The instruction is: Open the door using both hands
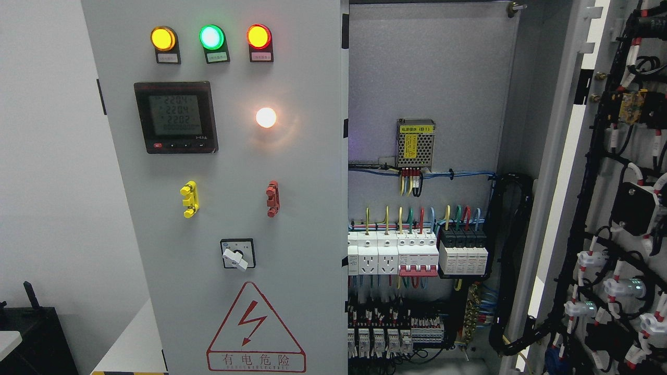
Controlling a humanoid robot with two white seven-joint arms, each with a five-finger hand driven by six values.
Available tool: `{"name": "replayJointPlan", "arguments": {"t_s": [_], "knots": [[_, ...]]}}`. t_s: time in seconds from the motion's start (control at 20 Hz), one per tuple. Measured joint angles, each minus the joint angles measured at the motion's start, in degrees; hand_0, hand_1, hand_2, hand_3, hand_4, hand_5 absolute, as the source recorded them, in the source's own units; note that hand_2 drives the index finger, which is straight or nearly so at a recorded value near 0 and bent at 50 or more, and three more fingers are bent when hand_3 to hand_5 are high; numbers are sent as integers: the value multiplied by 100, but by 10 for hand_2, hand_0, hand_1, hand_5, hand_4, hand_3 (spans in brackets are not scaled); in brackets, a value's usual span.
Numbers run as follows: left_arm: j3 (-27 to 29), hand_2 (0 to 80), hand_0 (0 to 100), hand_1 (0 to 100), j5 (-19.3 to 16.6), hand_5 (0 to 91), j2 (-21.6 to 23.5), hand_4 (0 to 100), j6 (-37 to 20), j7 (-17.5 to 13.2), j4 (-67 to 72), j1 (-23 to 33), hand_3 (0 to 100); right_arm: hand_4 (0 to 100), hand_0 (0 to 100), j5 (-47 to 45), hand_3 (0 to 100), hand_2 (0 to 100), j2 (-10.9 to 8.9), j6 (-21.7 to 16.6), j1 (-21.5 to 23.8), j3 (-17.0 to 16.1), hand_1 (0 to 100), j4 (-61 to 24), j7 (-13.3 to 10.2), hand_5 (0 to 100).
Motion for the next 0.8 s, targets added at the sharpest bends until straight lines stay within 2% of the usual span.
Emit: {"name": "replayJointPlan", "arguments": {"t_s": [0.25, 0.5, 0.8], "knots": [[1, 0, 0, 0, 0, 0, -3, 42, -1, 0, 0, 0, 0, 0, 0, -11, 0, 0, -16, -13, 48, -92, 0, -608, -1, 0], [2, 0, 0, 0, 0, 0, -6, 42, -3, 0, 0, 0, 0, 0, 0, -16, 0, 0, -78, -251, 71, -125, 0, -1056, -2, 0], [3, 0, 0, 0, 0, 0, -8, 42, -4, 0, 0, 0, 0, 0, 0, -22, 0, 0, -155, -319, -4, -122, 0, -1470, -3, 0]]}}
